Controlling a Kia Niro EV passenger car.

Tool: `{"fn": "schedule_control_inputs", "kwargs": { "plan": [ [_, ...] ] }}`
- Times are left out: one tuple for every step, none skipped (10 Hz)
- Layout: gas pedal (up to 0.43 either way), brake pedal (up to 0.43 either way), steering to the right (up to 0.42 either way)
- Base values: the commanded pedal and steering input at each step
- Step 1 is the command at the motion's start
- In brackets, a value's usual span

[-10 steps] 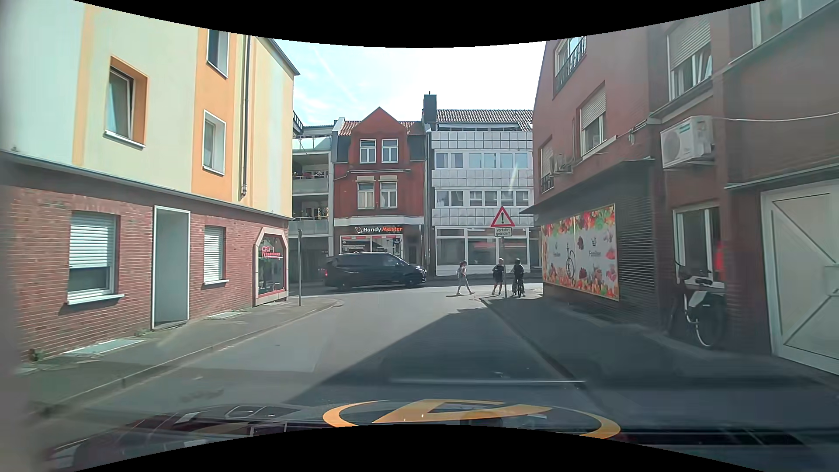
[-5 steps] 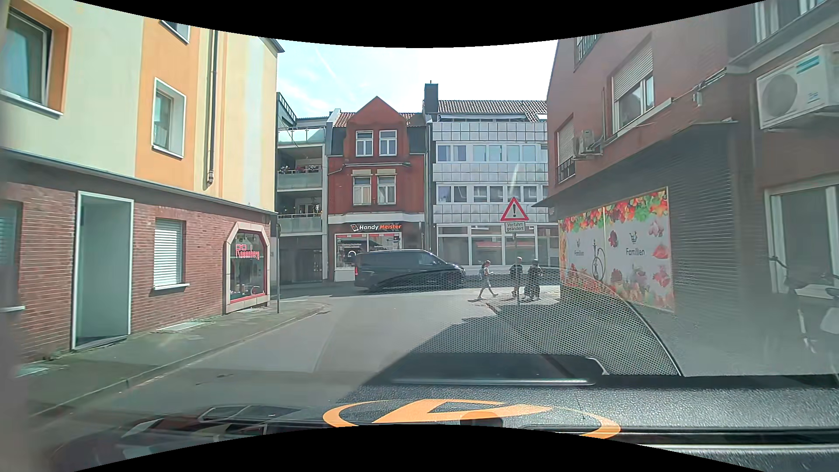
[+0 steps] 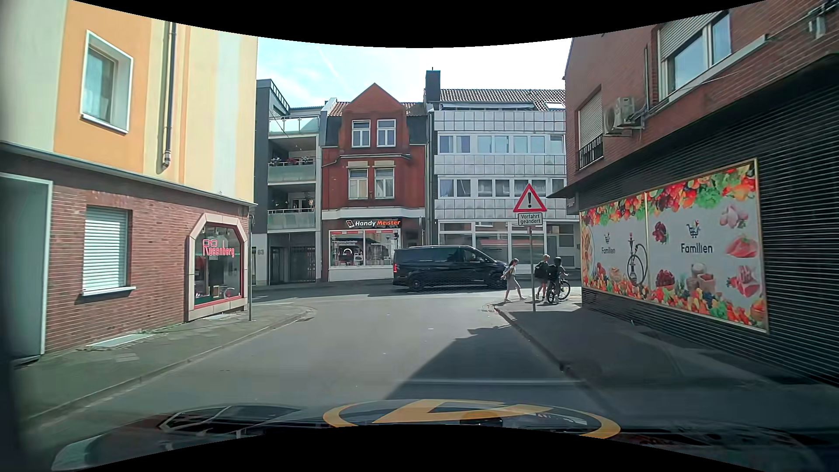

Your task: Follow the waypoints while adhering to traffic rules and regulations

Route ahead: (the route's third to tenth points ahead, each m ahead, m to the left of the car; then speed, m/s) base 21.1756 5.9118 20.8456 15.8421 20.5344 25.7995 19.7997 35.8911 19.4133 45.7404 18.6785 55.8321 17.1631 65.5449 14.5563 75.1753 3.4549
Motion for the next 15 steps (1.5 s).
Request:
{"fn": "schedule_control_inputs", "kwargs": {
  "plan": [
    [0.000, 0.165, -0.013],
    [0.000, 0.165, -0.015],
    [0.000, 0.165, -0.015],
    [0.000, 0.171, -0.015],
    [0.000, 0.165, -0.013],
    [0.000, 0.165, -0.013],
    [0.000, 0.165, -0.013],
    [0.000, 0.171, -0.013],
    [0.000, 0.171, -0.012],
    [0.000, 0.177, -0.009],
    [0.000, 0.183, -0.009],
    [0.000, 0.183, -0.008],
    [0.000, 0.183, -0.009],
    [0.000, 0.183, -0.009],
    [0.000, 0.183, -0.011]
  ]
}}
